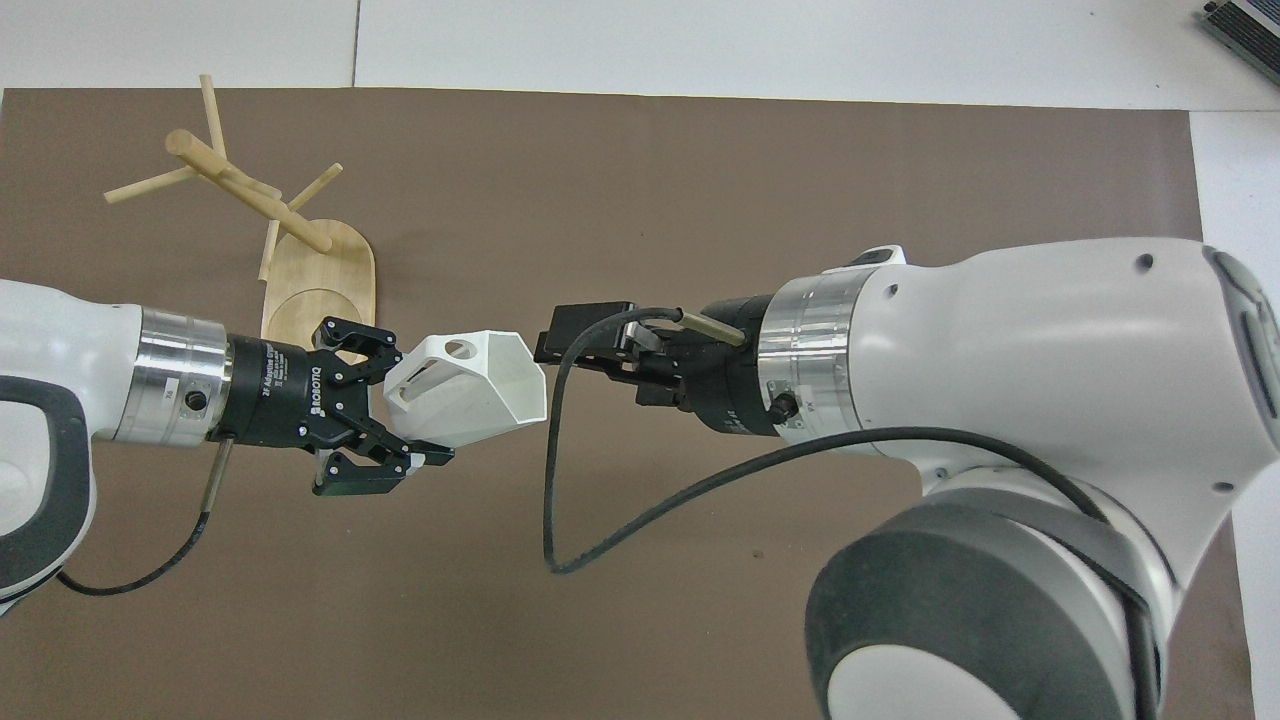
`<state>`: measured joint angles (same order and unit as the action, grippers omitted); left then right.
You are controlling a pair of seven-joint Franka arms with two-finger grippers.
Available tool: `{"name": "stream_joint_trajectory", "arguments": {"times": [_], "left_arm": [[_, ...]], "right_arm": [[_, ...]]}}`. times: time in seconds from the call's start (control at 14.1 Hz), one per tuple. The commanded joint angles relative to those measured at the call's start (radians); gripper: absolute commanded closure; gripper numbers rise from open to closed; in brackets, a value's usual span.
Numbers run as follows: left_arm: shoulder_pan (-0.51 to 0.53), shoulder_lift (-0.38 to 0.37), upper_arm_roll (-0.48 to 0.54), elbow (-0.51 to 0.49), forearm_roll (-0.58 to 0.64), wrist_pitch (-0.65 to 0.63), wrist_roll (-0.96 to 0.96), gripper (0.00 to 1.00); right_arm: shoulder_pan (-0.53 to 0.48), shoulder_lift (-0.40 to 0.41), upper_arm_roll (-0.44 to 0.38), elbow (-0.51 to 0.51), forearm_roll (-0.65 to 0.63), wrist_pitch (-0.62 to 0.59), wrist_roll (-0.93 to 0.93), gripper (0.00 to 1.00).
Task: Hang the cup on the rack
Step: 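Open the right gripper and withdraw while the left gripper pulls the cup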
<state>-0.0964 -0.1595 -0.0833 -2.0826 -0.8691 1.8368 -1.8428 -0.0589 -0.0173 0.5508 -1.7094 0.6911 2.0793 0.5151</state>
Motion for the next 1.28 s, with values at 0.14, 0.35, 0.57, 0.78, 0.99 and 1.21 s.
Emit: {"name": "stream_joint_trajectory", "arguments": {"times": [0.14, 0.35, 0.57, 0.78, 0.99, 1.21], "left_arm": [[0.02, -0.028, -0.007, -0.048, 0.03, 0.189, -0.116, 1.0], [0.02, -0.028, -0.007, -0.07, 0.03, 0.287, -0.183, 1.0], [0.02, -0.019, -0.007, -0.079, 0.03, 0.404, -0.243, 1.0], [0.023, -0.018, -0.007, -0.102, 0.03, 0.474, -0.309, 1.0], [0.021, -0.015, -0.007, -0.139, 0.03, 0.536, -0.309, 1.0], [0.02, 0.014, -0.007, -0.137, 0.03, 0.608, -0.314, 1.0]], "right_arm": [[-0.015, -0.001, -0.015, -0.012, -0.041, 0.013, -0.082, 0.0], [-0.018, 0.002, -0.048, -0.012, -0.082, 0.013, -0.136, 0.0], [-0.019, 0.005, -0.083, -0.012, -0.111, 0.013, -0.168, 0.0], [-0.021, 0.007, -0.121, -0.012, -0.119, 0.013, -0.167, 0.0], [-0.021, 0.007, -0.161, -0.012, -0.2, 0.01, -0.17, 0.0], [-0.021, 0.008, -0.192, -0.013, -0.318, 0.002, -0.17, 0.0]]}}
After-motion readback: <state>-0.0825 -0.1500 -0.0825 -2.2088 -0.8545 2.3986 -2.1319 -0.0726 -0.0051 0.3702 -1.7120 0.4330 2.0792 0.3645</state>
